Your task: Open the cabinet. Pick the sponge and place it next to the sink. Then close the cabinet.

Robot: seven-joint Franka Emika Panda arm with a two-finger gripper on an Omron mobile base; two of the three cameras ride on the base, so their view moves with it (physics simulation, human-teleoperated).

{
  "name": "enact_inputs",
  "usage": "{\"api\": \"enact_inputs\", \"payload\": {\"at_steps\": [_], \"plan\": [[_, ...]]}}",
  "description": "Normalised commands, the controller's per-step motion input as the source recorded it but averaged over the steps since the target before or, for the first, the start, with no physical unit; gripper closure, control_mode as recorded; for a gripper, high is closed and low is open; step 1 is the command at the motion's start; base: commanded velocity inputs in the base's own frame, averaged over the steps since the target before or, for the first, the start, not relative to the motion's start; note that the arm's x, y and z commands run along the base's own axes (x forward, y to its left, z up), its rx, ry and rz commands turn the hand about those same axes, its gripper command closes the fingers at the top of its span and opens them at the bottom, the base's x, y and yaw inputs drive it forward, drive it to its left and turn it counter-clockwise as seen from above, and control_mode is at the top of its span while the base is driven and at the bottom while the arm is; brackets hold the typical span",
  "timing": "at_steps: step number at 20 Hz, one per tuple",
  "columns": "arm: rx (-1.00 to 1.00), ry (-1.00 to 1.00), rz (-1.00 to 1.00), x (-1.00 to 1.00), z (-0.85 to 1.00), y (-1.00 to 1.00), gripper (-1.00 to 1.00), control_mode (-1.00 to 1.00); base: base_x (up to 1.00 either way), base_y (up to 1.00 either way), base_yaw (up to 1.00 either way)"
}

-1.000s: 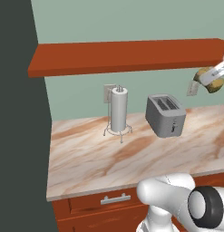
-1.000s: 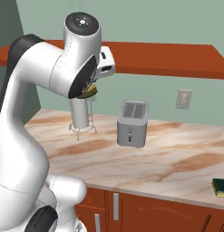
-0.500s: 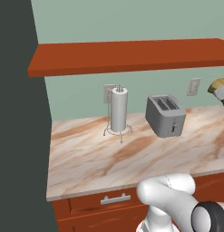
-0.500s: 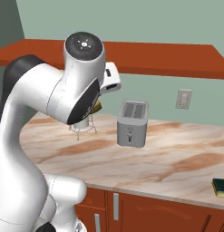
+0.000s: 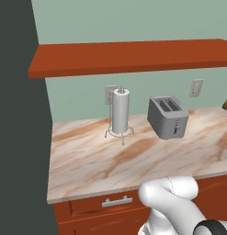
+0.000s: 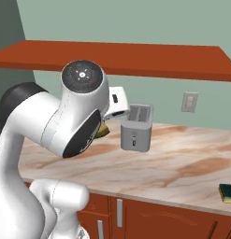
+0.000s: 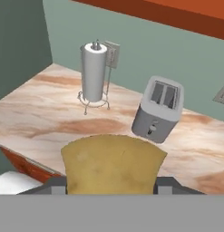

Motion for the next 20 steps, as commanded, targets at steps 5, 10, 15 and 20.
{"api": "enact_inputs", "payload": {"at_steps": [5, 10, 15, 20], "plan": [[-0.02, 0.0, -0.14, -0.13, -0.38, -0.25, 1.0, -1.0, 0.0, 0.0, 0.0], [0.0, 0.02, -0.15, 0.0, -0.38, -0.28, 1.0, -1.0, 0.0, 0.0, 0.0], [0.0, 0.07, -0.14, 0.03, -0.35, -0.29, 1.0, -1.0, 0.0, 0.0, 0.0], [0.0, 0.04, -0.1, 0.12, -0.29, -0.28, 1.0, -1.0, 0.0, 0.0, 0.0]]}}
